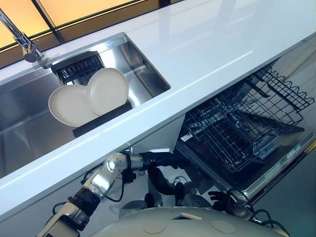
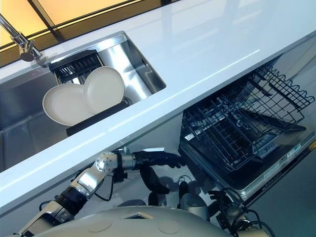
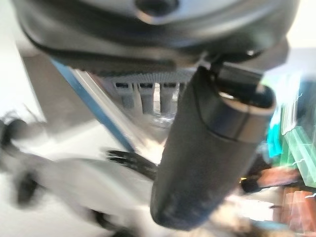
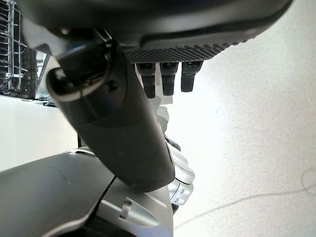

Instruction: Pick up plates and place into dishwasher.

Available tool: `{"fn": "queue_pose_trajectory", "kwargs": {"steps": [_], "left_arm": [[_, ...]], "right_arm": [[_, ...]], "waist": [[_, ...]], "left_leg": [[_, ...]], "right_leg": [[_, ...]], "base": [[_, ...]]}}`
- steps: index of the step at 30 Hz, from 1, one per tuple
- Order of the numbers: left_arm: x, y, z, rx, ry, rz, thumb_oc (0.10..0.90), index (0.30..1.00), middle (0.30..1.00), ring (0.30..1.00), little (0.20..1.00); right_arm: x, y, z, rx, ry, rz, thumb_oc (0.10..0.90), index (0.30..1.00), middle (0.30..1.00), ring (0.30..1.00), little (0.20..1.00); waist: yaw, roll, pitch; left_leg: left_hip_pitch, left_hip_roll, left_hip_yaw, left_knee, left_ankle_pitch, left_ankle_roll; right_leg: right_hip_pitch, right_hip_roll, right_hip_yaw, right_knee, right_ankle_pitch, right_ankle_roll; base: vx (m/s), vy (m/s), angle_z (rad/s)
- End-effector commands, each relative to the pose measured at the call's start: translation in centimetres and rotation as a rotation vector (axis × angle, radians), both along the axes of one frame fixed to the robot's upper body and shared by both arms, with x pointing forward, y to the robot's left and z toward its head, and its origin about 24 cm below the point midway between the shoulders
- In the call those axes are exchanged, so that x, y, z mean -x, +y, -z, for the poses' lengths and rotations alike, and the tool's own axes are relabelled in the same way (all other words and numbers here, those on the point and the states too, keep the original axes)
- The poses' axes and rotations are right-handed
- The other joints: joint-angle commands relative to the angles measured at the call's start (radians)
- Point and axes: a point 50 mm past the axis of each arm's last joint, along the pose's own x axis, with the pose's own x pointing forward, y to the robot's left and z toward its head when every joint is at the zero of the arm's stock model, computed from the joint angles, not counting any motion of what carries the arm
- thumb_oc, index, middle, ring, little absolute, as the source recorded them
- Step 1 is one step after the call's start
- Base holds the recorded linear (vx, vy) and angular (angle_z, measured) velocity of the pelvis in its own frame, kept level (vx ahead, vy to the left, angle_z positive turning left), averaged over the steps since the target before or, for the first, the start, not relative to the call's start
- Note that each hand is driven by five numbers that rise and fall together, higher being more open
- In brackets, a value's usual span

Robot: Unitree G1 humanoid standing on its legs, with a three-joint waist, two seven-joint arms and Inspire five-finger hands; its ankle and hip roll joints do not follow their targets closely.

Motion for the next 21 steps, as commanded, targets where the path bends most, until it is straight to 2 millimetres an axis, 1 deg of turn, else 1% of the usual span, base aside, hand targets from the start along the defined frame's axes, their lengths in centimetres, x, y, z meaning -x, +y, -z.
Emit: {"fn": "queue_pose_trajectory", "kwargs": {"steps": [1,2,3,4,5,7,9,10,11,12,13,14,15,16,17,18,19,20,21], "left_arm": [[-0.8,-6.7,-11.4,0.93,0.371,0.237,0.8,0.9,0.9,0.9,0.9],[-0.8,-6.7,-11.5,0.932,0.374,0.235,0.8,0.9,0.9,0.9,0.9],[1.2,-8.8,-11.9,1.231,0.758,0.425,0.8,0.9,0.9,0.9,0.9],[1.4,-9.0,-12.3,1.298,0.834,0.456,0.8,0.9,0.9,0.9,0.9],[1.4,-9.1,-12.5,1.322,0.849,0.462,0.8,0.9,0.9,0.9,0.9],[1.5,-8.9,-14.1,1.453,0.889,0.48,0.8,0.9,0.9,0.9,0.9],[1.0,-8.0,-15.2,1.545,0.853,0.428,0.8,0.9,0.9,0.9,0.9],[0.8,-7.5,-15.5,1.56,0.774,0.385,0.8,0.9,0.9,0.9,0.9],[0.3,-6.9,-15.7,1.547,0.603,0.289,0.8,0.9,0.9,0.9,0.9],[0.2,-6.8,-15.7,1.539,0.562,0.266,0.8,0.9,0.9,0.9,0.9],[-0.4,-6.0,-15.7,1.483,0.374,0.126,0.8,0.9,0.9,0.9,0.9],[-1.0,-4.9,-15.7,1.428,0.235,-0.004,0.8,0.9,0.9,0.9,0.9],[-1.7,-3.2,-15.7,1.348,0.052,-0.16,0.8,0.9,0.9,0.9,0.9],[-2.3,-1.2,-15.6,1.225,-0.166,-0.335,0.8,0.9,0.9,0.9,0.9],[-2.6,-0.1,-15.5,1.171,-0.243,-0.428,0.8,0.9,0.9,0.9,0.9],[-2.8,2.5,-16.0,1.046,-0.464,-0.589,0.8,0.9,0.9,0.9,0.9],[-2.8,4.1,-16.5,0.923,-0.639,-0.692,0.8,0.9,0.9,0.9,0.9],[-3.0,6.1,-17.1,0.778,-0.799,-0.811,0.8,0.9,0.9,0.9,0.9],[-2.9,7.8,-18.0,0.595,-1.01,-0.895,0.8,0.9,0.9,0.9,0.9]], "right_arm": [[-2.1,0.1,-0.3,0.028,-0.055,-0.036,0.8,0.9,0.9,0.9,0.9],[-2.1,0.1,-0.3,0.028,-0.055,-0.036,0.8,0.9,0.9,0.9,0.9],[-2.2,1.1,0.0,0.014,-0.043,-0.044,0.8,0.9,0.9,0.9,0.9],[-2.3,1.4,0.0,0.011,-0.04,-0.043,0.8,0.9,0.9,0.9,0.9],[-2.4,1.6,0.0,0.008,-0.04,-0.039,0.8,0.9,0.9,0.9,0.9],[-3.0,2.1,0.1,-0.004,-0.046,-0.014,0.8,0.9,0.9,0.9,0.9],[-2.9,2.3,0.2,-0.007,-0.048,-0.004,0.8,0.9,0.9,0.9,0.9],[-2.8,2.4,0.2,-0.007,-0.048,0.003,0.8,0.9,0.9,0.9,0.9],[-2.6,2.5,0.3,-0.01,-0.048,0.012,0.8,0.9,0.9,0.9,0.9],[-2.6,2.6,0.3,-0.011,-0.048,0.015,0.8,0.9,0.9,0.9,0.9],[-2.5,2.7,0.3,-0.014,-0.05,0.025,0.8,0.9,0.9,0.9,0.9],[-2.3,2.7,0.4,-0.016,-0.052,0.032,0.8,0.9,0.9,0.9,0.9],[-2.1,2.6,0.4,-0.015,-0.054,0.039,0.8,0.9,0.9,0.9,0.9],[-1.7,2.5,0.4,-0.014,-0.057,0.049,0.8,0.9,0.9,0.9,0.9],[-1.5,2.4,0.4,-0.012,-0.058,0.053,0.8,0.9,0.9,0.9,0.9],[-0.8,2.2,0.5,-0.004,-0.058,0.061,0.8,0.9,0.9,0.9,0.9],[-0.3,2.1,0.5,0.001,-0.057,0.064,0.8,0.9,0.9,0.9,0.9],[0.2,1.9,0.6,0.007,-0.052,0.067,0.8,0.9,0.9,0.9,0.9],[0.6,1.8,0.6,0.014,-0.045,0.072,0.8,0.9,0.9,0.9,0.9]], "waist": [[0.005,-0.002,-0.049],[0.005,-0.002,-0.048],[0.016,-0.019,-0.043],[0.021,-0.025,-0.041],[0.024,-0.029,-0.039],[0.044,-0.041,-0.025],[0.056,-0.045,-0.017],[0.062,-0.046,-0.015],[0.069,-0.046,-0.016],[0.07,-0.045,-0.016],[0.077,-0.042,-0.015],[0.082,-0.039,-0.015],[0.087,-0.035,-0.013],[0.093,-0.029,-0.014],[0.096,-0.026,-0.016],[0.101,-0.02,-0.017],[0.104,-0.017,-0.025],[0.107,-0.014,-0.034],[0.11,-0.013,-0.043]], "left_leg": [[-0.045,-0.016,0.013,0.008,-0.036,0.028],[-0.045,-0.016,0.013,0.008,-0.037,0.028],[-0.039,-0.01,0.011,0.011,-0.043,0.017],[-0.04,-0.008,0.01,0.012,-0.042,0.012],[-0.041,-0.006,0.008,0.014,-0.041,0.01],[-0.056,0.001,0.0,0.029,-0.038,-0.001],[-0.057,0.002,-0.005,0.025,-0.033,-0.004],[-0.058,0.002,-0.009,0.023,-0.031,-0.006],[-0.061,0.001,-0.015,0.022,-0.028,-0.008],[-0.062,0.001,-0.017,0.022,-0.026,-0.009],[-0.065,0.002,-0.023,0.021,-0.022,-0.013],[-0.067,0.002,-0.028,0.019,-0.018,-0.016],[-0.068,0.001,-0.033,0.018,-0.014,-0.018],[-0.071,-0.001,-0.039,0.018,-0.01,-0.019],[-0.073,-0.002,-0.042,0.018,-0.008,-0.019],[-0.071,-0.007,-0.05,0.017,-0.005,-0.018],[-0.078,-0.012,-0.056,0.017,0.0,-0.016],[-0.08,-0.015,-0.063,0.015,0.003,-0.016],[-0.08,-0.019,-0.069,0.012,0.005,-0.015]], "right_leg": [[0.009,0.013,0.023,0.07,-0.1,0.068],[0.01,0.013,0.022,0.069,-0.1,0.068],[0.023,0.012,0.011,0.067,-0.103,0.064],[0.025,0.012,0.005,0.068,-0.104,0.062],[0.026,0.012,0.001,0.07,-0.105,0.06],[0.024,0.012,-0.016,0.078,-0.105,0.053],[0.027,0.014,-0.028,0.076,-0.104,0.049],[0.03,0.014,-0.033,0.073,-0.104,0.048],[0.033,0.014,-0.038,0.069,-0.104,0.046],[0.034,0.014,-0.04,0.068,-0.104,0.046],[0.036,0.015,-0.045,0.064,-0.103,0.045],[0.039,0.014,-0.052,0.061,-0.103,0.045],[0.043,0.012,-0.059,0.058,-0.102,0.046],[0.045,0.011,-0.067,0.055,-0.102,0.046],[0.045,0.009,-0.072,0.054,-0.102,0.047],[0.051,0.008,-0.08,0.051,-0.105,0.047],[0.047,0.006,-0.083,0.051,-0.105,0.046],[0.044,0.006,-0.084,0.051,-0.107,0.046],[0.044,0.007,-0.086,0.052,-0.111,0.045]], "base": [[0.04,-0.077,0.14],[0.06,-0.137,0.13],[0.05,-0.136,0.14],[0.05,-0.161,0.13],[0.0,-0.127,0.18],[-0.03,-0.154,0.16],[-0.02,-0.11,0.14],[0.0,-0.083,0.19],[-0.01,-0.059,0.19],[0.0,-0.052,0.19],[0.0,-0.026,0.16],[-0.01,-0.015,0.16],[-0.01,0.016,0.19],[-0.01,0.03,0.21],[0.0,0.053,0.2],[0.0,0.066,0.13],[0.02,0.103,0.12],[0.05,0.118,0.14],[0.07,0.123,0.17]]}}
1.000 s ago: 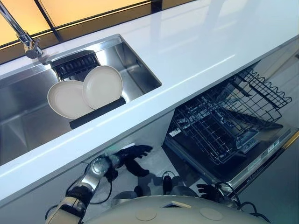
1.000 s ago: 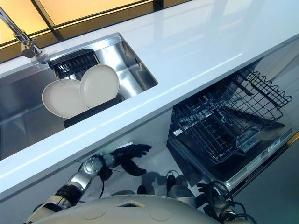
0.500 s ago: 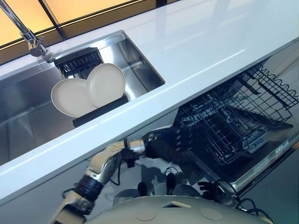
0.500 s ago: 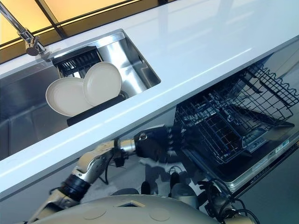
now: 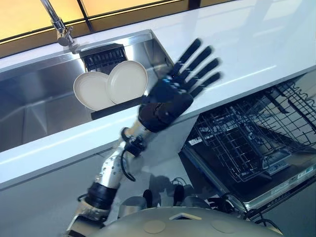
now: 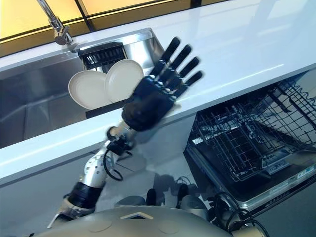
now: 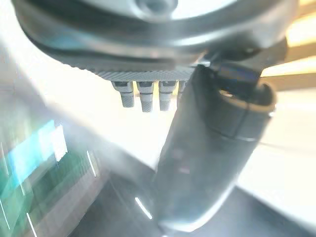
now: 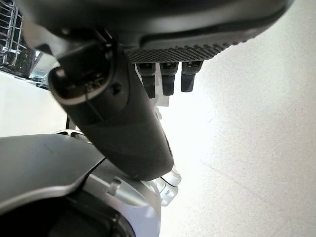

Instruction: Pick up plates and place into dishwasher.

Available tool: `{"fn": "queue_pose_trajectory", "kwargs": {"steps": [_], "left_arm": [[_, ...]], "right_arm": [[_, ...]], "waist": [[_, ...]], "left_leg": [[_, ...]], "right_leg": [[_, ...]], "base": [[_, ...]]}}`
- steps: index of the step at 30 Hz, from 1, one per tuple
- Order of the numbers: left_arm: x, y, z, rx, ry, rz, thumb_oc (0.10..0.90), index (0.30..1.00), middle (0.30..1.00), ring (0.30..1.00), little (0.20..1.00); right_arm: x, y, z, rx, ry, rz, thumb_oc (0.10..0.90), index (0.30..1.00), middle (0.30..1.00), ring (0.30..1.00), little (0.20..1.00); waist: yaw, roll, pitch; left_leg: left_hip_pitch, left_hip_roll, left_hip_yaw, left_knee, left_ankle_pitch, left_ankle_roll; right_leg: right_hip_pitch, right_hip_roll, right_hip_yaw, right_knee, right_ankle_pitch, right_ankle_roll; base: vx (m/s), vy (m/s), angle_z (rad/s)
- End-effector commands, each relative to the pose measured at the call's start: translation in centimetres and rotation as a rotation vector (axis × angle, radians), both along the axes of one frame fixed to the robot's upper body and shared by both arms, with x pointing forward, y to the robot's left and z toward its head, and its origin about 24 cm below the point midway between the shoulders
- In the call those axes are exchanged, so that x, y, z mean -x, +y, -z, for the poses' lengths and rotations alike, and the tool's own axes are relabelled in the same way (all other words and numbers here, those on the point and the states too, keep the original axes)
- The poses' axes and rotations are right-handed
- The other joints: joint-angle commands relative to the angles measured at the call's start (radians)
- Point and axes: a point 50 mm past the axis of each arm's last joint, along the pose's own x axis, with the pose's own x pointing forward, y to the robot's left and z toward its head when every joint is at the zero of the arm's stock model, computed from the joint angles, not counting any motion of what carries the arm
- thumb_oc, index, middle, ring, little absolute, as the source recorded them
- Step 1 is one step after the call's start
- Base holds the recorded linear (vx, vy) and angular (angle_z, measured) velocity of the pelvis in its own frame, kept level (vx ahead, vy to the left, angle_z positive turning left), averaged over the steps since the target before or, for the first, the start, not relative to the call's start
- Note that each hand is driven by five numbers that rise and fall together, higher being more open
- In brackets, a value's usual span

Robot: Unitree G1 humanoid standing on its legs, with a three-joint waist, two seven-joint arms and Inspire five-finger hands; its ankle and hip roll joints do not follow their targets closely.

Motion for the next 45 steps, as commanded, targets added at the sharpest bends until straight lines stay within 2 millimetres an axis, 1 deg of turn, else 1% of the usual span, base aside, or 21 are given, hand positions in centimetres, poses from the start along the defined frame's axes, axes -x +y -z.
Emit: {"fn": "queue_pose_trajectory", "kwargs": {"steps": [1,2,3,4,5,7,8,9,12,15,17,21,22,28,31,35,40,45], "left_arm": [[1.4,4.7,-7.3,-0.343,-0.557,-0.596,0.8,0.9,0.9,0.9,0.9],[1.2,6.2,-8.0,-0.469,-0.614,-0.725,0.8,0.9,0.9,0.9,0.9],[1.1,7.2,-8.8,-0.634,-0.716,-0.854,0.8,0.9,0.9,0.9,0.9],[0.8,7.9,-9.4,-0.737,-0.771,-0.937,0.8,0.9,0.9,0.9,0.9],[0.3,8.4,-9.9,-0.825,-0.802,-0.983,0.8,0.9,0.9,0.9,0.9],[-0.8,8.9,-11.2,-1.04,-0.914,-1.096,0.8,0.9,0.9,0.9,0.9],[-1.2,9.1,-11.8,-1.12,-0.967,-1.136,0.8,0.9,0.9,0.9,0.9],[-1.8,9.6,-12.5,-1.197,-0.983,-1.162,0.8,0.9,0.9,0.9,0.9],[-3.2,11.4,-14.1,-1.344,-0.93,-1.188,0.8,0.9,0.9,0.9,0.9],[-3.9,12.5,-14.5,-1.418,-0.881,-1.191,0.8,0.9,0.9,0.9,0.9],[-4.6,13.7,-14.8,-1.533,-0.842,-1.2,0.8,0.9,0.9,0.9,0.9],[-5.2,14.4,-15.3,-1.643,-0.823,-1.197,0.8,0.9,0.9,0.9,0.9],[-5.6,14.6,-15.4,-1.715,-0.827,-1.179,0.8,0.9,0.9,0.9,0.9],[-6.9,14.6,-14.7,-1.867,-0.801,-1.085,0.8,0.9,0.9,0.9,0.9],[-7.4,14.8,-14.5,-1.905,-0.779,-1.07,0.8,0.9,0.9,0.9,0.9],[-7.8,15.3,-14.5,-1.909,-0.753,-1.077,0.8,0.9,0.9,0.9,0.9],[-8.1,16.6,-15.9,-1.875,-0.677,-1.17,0.8,0.9,0.9,0.9,0.9],[-8.4,17.1,-16.2,-1.856,-0.631,-1.189,0.8,0.9,0.9,0.9,0.9]], "right_arm": [[-1.4,0.3,-0.2,0.001,-0.079,0.009,0.8,0.9,0.9,0.9,0.9],[-1.3,0.1,-0.2,0.008,-0.071,0.008,0.8,0.9,0.9,0.9,0.9],[-1.2,-0.2,-0.2,0.015,-0.063,0.005,0.8,0.9,0.9,0.9,0.9],[-1.2,-0.4,-0.3,0.02,-0.058,0.004,0.8,0.9,0.9,0.9,0.9],[-1.3,-0.5,-0.3,0.023,-0.054,0.0,0.8,0.9,0.9,0.9,0.9],[-1.6,-1.1,-0.5,0.034,-0.052,-0.003,0.8,0.9,0.9,0.9,0.9],[-1.7,-1.2,-0.6,0.037,-0.054,-0.004,0.8,0.9,0.9,0.9,0.9],[-2.0,-1.4,-0.7,0.038,-0.057,-0.004,0.8,0.9,0.9,0.9,0.9],[-2.5,-1.9,-0.9,0.046,-0.06,-0.012,0.8,0.9,0.9,0.9,0.9],[-2.4,-2.3,-1.0,0.057,-0.049,-0.011,0.8,0.9,0.9,0.9,0.9],[-2.2,-2.8,-1.1,0.071,-0.027,-0.018,0.8,0.9,0.9,0.9,0.9],[-1.8,-3.3,-1.2,0.081,-0.009,-0.014,0.8,0.9,0.9,0.9,0.9],[-1.8,-3.5,-1.3,0.086,-0.007,-0.011,0.8,0.9,0.9,0.9,0.9],[-2.6,-3.8,-1.6,0.084,-0.04,-0.01,0.8,0.9,0.9,0.9,0.9],[-2.9,-3.9,-1.7,0.08,-0.056,-0.015,0.8,0.9,0.9,0.9,0.9],[-2.7,-3.9,-1.7,0.081,-0.058,-0.012,0.8,0.9,0.9,0.9,0.9],[-2.3,-4.3,-1.7,0.093,-0.055,0.014,0.8,0.9,0.9,0.9,0.9],[-2.6,-4.3,-1.8,0.096,-0.069,0.028,0.8,0.9,0.9,0.9,0.9]], "waist": [[0.035,0.007,-0.062],[0.035,0.008,-0.072],[0.032,0.009,-0.082],[0.028,0.01,-0.089],[0.023,0.01,-0.095],[0.009,0.016,-0.106],[0.002,0.018,-0.111],[-0.007,0.02,-0.115],[-0.029,0.032,-0.121],[-0.039,0.038,-0.122],[-0.052,0.045,-0.12],[-0.06,0.047,-0.113],[-0.066,0.049,-0.108],[-0.085,0.052,-0.09],[-0.095,0.053,-0.078],[-0.101,0.053,-0.068],[-0.103,0.047,-0.041],[-0.102,0.044,-0.013]], "left_leg": [[-0.055,-0.018,0.031,-0.001,-0.019,-0.005],[-0.053,-0.021,0.029,-0.005,-0.018,-0.004],[-0.05,-0.021,0.03,-0.008,-0.018,-0.005],[-0.048,-0.022,0.032,-0.009,-0.019,-0.005],[-0.047,-0.023,0.034,-0.01,-0.021,-0.004],[-0.042,-0.022,0.043,-0.01,-0.027,0.0],[-0.039,-0.023,0.048,-0.01,-0.03,0.003],[-0.035,-0.024,0.055,-0.01,-0.033,0.007],[-0.026,-0.028,0.078,-0.01,-0.043,0.018],[-0.019,-0.034,0.091,-0.01,-0.049,0.025],[-0.009,-0.04,0.104,-0.01,-0.054,0.034],[-0.004,-0.048,0.117,0.0,-0.062,0.046],[-0.003,-0.053,0.123,0.008,-0.068,0.053],[-0.007,-0.065,0.145,0.036,-0.087,0.07],[-0.012,-0.072,0.157,0.055,-0.098,0.078],[-0.024,-0.082,0.164,0.078,-0.107,0.085],[-0.047,-0.092,0.169,0.102,-0.114,0.1],[-0.07,-0.094,0.173,0.122,-0.109,0.104]], "right_leg": [[0.016,0.022,0.017,0.054,-0.106,0.04],[0.017,0.024,0.018,0.054,-0.109,0.04],[0.016,0.025,0.02,0.056,-0.113,0.039],[0.016,0.027,0.024,0.058,-0.115,0.038],[0.015,0.027,0.027,0.061,-0.118,0.038],[0.012,0.028,0.035,0.063,-0.12,0.04],[0.011,0.027,0.039,0.064,-0.12,0.042],[0.011,0.027,0.043,0.064,-0.12,0.044],[0.008,0.022,0.053,0.066,-0.119,0.051],[0.006,0.018,0.059,0.068,-0.118,0.057],[0.003,0.013,0.07,0.072,-0.117,0.063],[0.0,0.008,0.084,0.08,-0.115,0.071],[-0.004,0.003,0.09,0.087,-0.113,0.077],[-0.032,-0.013,0.11,0.113,-0.103,0.096],[-0.046,-0.022,0.122,0.126,-0.097,0.105],[-0.063,-0.031,0.135,0.139,-0.086,0.115],[-0.118,-0.046,0.152,0.193,-0.067,0.131],[-0.162,-0.053,0.162,0.235,-0.053,0.133]], "base": [[0.08,0.116,0.14],[0.09,0.121,0.1],[0.09,0.132,0.08],[0.09,0.131,0.09],[0.08,0.129,0.12],[0.07,0.126,0.09],[0.07,0.118,0.03],[0.06,0.115,-0.02],[0.06,0.117,-0.12],[0.04,0.1,-0.25],[0.05,0.117,-0.29],[0.04,0.083,-0.18],[0.07,0.106,-0.13],[0.05,0.086,-0.12],[0.05,0.082,-0.12],[0.05,0.078,-0.13],[0.01,0.072,-0.09],[-0.02,0.051,-0.16]]}}
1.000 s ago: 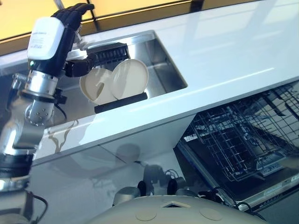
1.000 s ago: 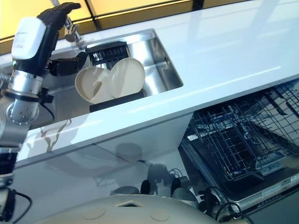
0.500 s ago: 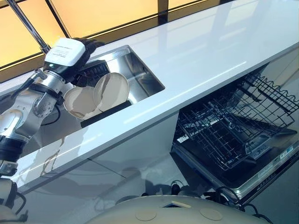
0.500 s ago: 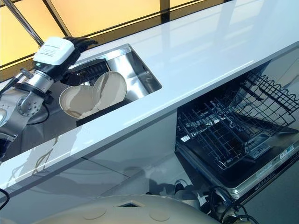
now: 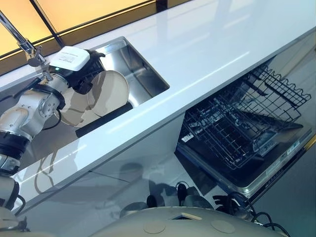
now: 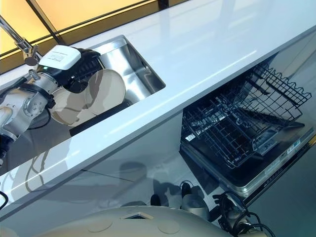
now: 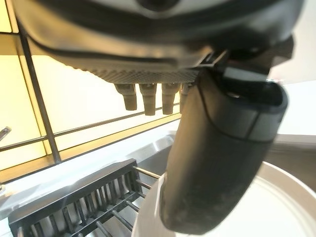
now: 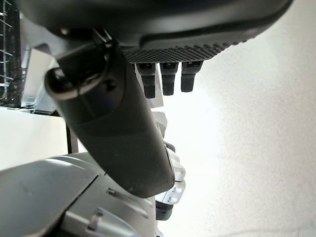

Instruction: Pick up plates and place into dishwasher.

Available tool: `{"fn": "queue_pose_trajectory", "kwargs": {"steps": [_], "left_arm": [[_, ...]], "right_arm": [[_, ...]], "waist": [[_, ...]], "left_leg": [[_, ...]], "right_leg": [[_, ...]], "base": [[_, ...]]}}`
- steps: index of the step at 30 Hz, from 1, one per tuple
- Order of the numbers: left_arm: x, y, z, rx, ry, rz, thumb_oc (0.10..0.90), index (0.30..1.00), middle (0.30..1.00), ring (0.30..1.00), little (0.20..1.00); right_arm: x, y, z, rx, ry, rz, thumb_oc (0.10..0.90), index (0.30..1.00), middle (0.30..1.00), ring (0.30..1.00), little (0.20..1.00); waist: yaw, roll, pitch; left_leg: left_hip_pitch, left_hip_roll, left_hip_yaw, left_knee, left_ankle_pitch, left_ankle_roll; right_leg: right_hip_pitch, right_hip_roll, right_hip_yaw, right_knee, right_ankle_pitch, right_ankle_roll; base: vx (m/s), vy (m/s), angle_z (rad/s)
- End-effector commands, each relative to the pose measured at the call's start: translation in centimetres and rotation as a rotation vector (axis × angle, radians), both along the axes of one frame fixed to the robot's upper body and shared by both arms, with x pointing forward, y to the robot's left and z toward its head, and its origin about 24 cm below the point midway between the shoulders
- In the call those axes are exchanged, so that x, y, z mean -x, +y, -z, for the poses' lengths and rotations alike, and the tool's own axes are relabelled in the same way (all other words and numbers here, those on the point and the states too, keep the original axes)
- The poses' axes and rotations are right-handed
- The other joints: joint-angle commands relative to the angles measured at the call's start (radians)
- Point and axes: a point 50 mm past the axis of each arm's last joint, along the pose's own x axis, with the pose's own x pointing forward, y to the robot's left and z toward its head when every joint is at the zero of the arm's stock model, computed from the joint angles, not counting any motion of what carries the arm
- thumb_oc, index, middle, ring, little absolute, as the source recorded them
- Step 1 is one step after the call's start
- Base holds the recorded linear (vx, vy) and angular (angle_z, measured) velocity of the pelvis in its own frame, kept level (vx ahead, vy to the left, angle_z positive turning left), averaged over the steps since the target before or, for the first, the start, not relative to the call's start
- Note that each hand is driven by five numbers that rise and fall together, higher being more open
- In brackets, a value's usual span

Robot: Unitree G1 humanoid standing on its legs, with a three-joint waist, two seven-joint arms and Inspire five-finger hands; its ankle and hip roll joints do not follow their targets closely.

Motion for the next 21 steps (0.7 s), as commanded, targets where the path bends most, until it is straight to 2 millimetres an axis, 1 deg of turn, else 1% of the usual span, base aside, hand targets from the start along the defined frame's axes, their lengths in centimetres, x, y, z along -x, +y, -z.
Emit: {"fn": "queue_pose_trajectory", "kwargs": {"steps": [1,8,11,14,16,18,21], "left_arm": [[0.1,1.4,-9.3,0.017,-0.328,-0.053,0.8,0.9,0.9,0.9,0.9],[0.1,1.5,-9.9,0.004,-0.392,-0.04,0.8,0.9,0.9,0.9,0.9],[0.1,1.3,-9.9,0.001,-0.401,-0.028,0.8,0.9,0.9,0.9,0.9],[-0.1,0.7,-9.7,0.002,-0.37,-0.001,0.8,0.9,0.9,0.9,0.9],[-0.4,0.0,-9.3,0.003,-0.307,0.035,0.8,0.9,0.9,0.9,0.9],[-0.6,-0.5,-9.0,-0.007,-0.285,0.058,0.8,0.9,0.9,0.9,0.9],[-0.7,-1.2,-9.4,-0.015,-0.295,0.08,0.8,0.9,0.9,0.9,0.9]], "right_arm": [[-0.6,-2.5,-0.9,0.064,-0.044,0.054,0.8,0.9,0.9,0.9,0.9],[-1.2,-2.5,-1.1,0.064,-0.07,0.044,0.8,0.9,0.9,0.9,0.9],[-1.4,-2.6,-1.2,0.064,-0.08,0.042,0.8,0.9,0.9,0.9,0.9],[-1.5,-2.6,-1.2,0.061,-0.084,0.038,0.8,0.9,0.9,0.9,0.9],[-1.6,-2.5,-1.2,0.062,-0.084,0.031,0.8,0.9,0.9,0.9,0.9],[-1.7,-2.6,-1.2,0.066,-0.084,0.027,0.8,0.9,0.9,0.9,0.9],[-1.8,-2.8,-1.3,0.07,-0.083,0.025,0.8,0.9,0.9,0.9,0.9]], "waist": [[-0.016,0.015,-0.007],[-0.014,0.014,0.004],[-0.015,0.013,0.006],[-0.017,0.012,0.008],[-0.018,0.012,0.009],[-0.021,0.014,0.011],[-0.025,0.015,0.014]], "left_leg": [[-0.085,-0.075,0.004,0.139,-0.096,0.077],[-0.096,-0.074,0.008,0.14,-0.09,0.079],[-0.098,-0.074,0.008,0.141,-0.091,0.08],[-0.101,-0.075,0.007,0.143,-0.092,0.079],[-0.103,-0.077,0.007,0.145,-0.092,0.079],[-0.105,-0.078,0.006,0.148,-0.092,0.078],[-0.105,-0.078,0.006,0.149,-0.091,0.078]], "right_leg": [[-0.079,-0.049,-0.028,0.185,-0.074,0.116],[-0.098,-0.048,-0.021,0.197,-0.073,0.117],[-0.106,-0.048,-0.016,0.204,-0.072,0.117],[-0.11,-0.047,-0.013,0.208,-0.072,0.118],[-0.111,-0.046,-0.012,0.208,-0.073,0.118],[-0.114,-0.046,-0.011,0.21,-0.073,0.118],[-0.115,-0.046,-0.008,0.208,-0.07,0.117]], "base": [[-0.01,0.04,-0.13],[0.0,0.034,-0.03],[0.0,0.013,0.0],[0.0,0.0,0.0],[0.0,0.0,0.0],[0.0,0.0,0.0],[0.0,0.0,0.0]]}}
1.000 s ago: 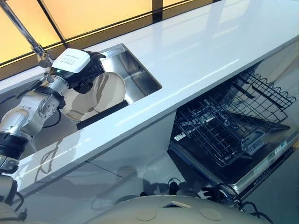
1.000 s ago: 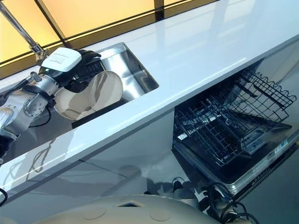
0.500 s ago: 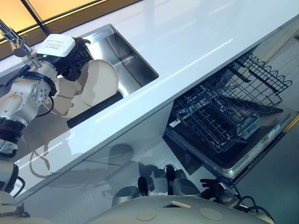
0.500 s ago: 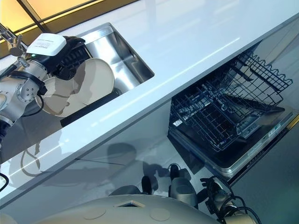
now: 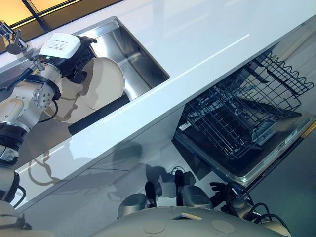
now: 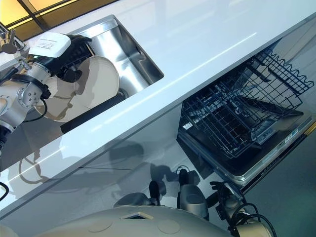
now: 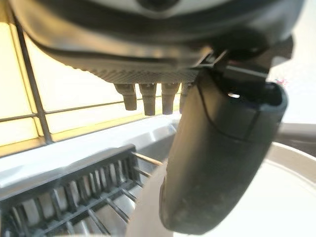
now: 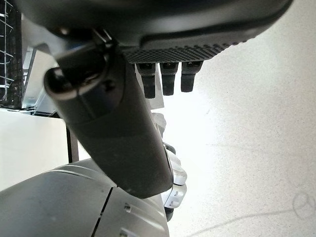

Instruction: Pick up plates and place into dishwasher.

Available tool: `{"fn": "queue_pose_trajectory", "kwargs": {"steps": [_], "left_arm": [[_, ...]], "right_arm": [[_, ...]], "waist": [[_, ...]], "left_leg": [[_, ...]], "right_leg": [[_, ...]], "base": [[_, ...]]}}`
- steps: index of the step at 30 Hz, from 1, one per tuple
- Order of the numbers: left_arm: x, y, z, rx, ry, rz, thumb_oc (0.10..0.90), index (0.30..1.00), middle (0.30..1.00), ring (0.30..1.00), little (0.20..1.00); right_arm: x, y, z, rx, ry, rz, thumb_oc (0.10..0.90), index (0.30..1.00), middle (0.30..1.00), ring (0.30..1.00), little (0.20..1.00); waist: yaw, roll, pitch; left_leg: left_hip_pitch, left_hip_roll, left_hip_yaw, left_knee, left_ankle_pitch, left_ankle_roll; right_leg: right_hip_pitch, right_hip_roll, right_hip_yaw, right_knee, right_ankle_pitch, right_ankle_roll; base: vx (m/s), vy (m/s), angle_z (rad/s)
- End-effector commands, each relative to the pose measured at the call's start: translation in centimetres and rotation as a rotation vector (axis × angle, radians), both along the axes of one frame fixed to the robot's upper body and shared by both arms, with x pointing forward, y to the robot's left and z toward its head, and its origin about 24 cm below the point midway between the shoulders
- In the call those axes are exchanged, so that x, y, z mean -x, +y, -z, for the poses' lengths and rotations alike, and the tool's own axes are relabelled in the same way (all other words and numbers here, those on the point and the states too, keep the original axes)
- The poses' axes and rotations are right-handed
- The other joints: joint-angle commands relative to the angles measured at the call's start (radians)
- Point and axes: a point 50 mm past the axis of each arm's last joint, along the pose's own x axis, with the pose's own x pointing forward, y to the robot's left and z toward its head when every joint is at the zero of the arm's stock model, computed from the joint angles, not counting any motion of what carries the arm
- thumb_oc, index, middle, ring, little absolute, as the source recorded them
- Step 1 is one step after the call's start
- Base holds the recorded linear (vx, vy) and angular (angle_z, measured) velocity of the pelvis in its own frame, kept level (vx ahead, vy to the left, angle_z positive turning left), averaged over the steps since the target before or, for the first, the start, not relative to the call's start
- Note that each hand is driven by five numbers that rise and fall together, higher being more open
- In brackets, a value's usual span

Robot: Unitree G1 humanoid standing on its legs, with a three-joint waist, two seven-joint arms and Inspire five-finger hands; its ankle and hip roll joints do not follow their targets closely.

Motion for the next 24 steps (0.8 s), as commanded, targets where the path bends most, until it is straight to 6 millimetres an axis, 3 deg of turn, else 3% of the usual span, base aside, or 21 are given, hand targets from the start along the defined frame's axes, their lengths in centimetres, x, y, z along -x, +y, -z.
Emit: {"fn": "queue_pose_trajectory", "kwargs": {"steps": [1,11,24], "left_arm": [[-0.3,-0.7,-9.4,0.005,-0.303,0.041,0.8,0.9,0.9,0.9,0.9],[-0.9,-3.0,-10.3,-0.012,-0.289,0.142,0.8,0.9,0.9,0.9,0.9],[-1.9,-4.0,-8.7,-0.05,-0.135,0.147,0.8,0.9,0.9,0.9,0.9]], "right_arm": [[0.3,-3.0,-0.9,0.078,-0.01,0.047,0.8,0.9,0.9,0.9,0.9],[0.5,-3.3,-1.0,0.089,-0.009,0.052,0.8,0.9,0.9,0.9,0.9],[0.1,-3.8,-1.3,0.102,-0.02,0.039,0.8,0.9,0.9,0.9,0.9]], "waist": [[-0.029,0.032,-0.046],[-0.049,0.038,-0.039],[-0.068,0.048,-0.026]], "left_leg": [[-0.095,-0.075,-0.006,0.148,-0.087,0.071],[-0.096,-0.075,0.003,0.144,-0.085,0.069],[-0.107,-0.078,0.01,0.155,-0.085,0.064]], "right_leg": [[-0.096,-0.043,-0.006,0.197,-0.069,0.115],[-0.111,-0.037,-0.001,0.196,-0.067,0.116],[-0.115,-0.032,0.008,0.186,-0.071,0.113]], "base": [[0.0,0.0,0.0],[0.0,0.0,0.0],[0.0,0.0,-0.02]]}}
